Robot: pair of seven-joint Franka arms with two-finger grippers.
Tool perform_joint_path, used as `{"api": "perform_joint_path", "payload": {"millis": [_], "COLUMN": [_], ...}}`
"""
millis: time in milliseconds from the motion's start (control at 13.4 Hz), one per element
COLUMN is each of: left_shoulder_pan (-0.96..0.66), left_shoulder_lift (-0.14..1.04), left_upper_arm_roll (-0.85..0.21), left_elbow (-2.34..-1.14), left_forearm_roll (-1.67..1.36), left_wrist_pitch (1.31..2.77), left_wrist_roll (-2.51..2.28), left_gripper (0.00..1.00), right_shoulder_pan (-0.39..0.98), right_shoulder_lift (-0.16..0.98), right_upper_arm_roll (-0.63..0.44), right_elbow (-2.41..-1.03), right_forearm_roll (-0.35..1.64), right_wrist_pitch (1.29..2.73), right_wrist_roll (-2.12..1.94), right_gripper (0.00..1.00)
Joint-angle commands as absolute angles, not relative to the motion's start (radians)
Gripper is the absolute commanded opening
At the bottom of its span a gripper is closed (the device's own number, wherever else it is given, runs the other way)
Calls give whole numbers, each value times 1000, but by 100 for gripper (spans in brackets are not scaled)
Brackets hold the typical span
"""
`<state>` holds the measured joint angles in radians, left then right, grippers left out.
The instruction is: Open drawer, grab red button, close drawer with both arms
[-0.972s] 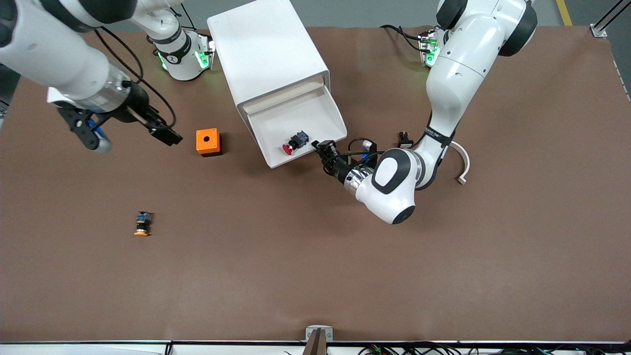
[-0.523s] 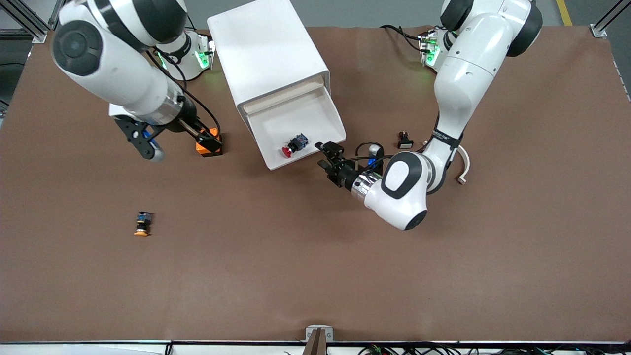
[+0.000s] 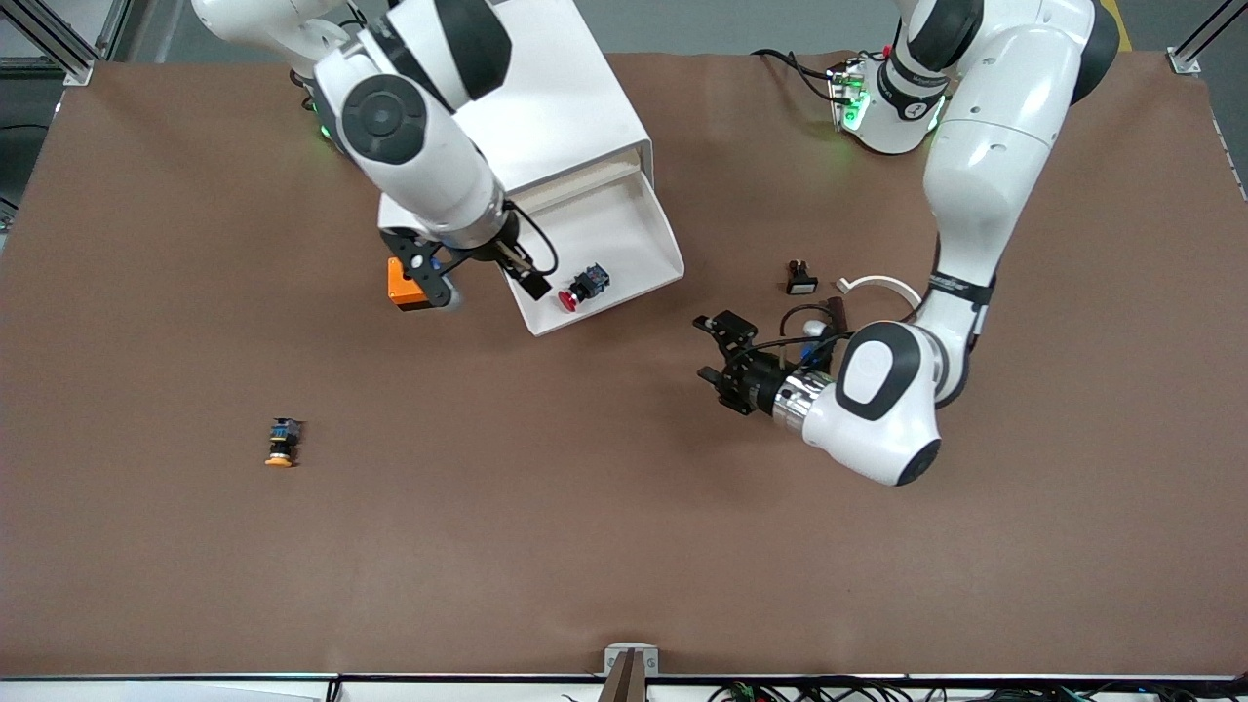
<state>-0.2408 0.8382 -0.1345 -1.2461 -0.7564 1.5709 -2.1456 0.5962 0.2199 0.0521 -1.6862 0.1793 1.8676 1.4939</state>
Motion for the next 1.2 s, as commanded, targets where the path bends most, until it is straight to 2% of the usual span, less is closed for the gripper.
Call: {"api": "perform_joint_path", "payload": {"millis": [0, 299, 523, 1046, 1121], "left_shoulder_pan": [-218, -219, -198, -210, -213], "left_shoulder_lift": [804, 762, 677, 585, 568], "left_upper_arm_roll": [-143, -143, -138, -152, -152], "left_elbow": [-1233, -1233, -1241, -1239, -1239], "left_forearm_roll": [-573, -280, -216, 17, 28], "left_wrist_pitch": [1559, 1557, 1516, 1479, 1479], "left_wrist_roll": [-2042, -1895, -1725, -1525, -1502], "left_gripper": [99, 99, 99, 99, 99], "right_shoulder_pan": [653, 692, 741, 801, 808], "right_shoulder_lift": [221, 229, 239, 308, 316], "right_upper_arm_roll": [40, 38, 38, 38, 37], "right_elbow": [-1749, -1818, -1891, -1893, -1893], "right_forearm_roll": [178, 166, 108, 14, 12], "right_wrist_pitch": [1954, 2046, 2158, 2232, 2233], "right_wrist_roll": [1531, 1535, 1603, 1717, 1717], "right_gripper": [99, 99, 99, 99, 94]}}
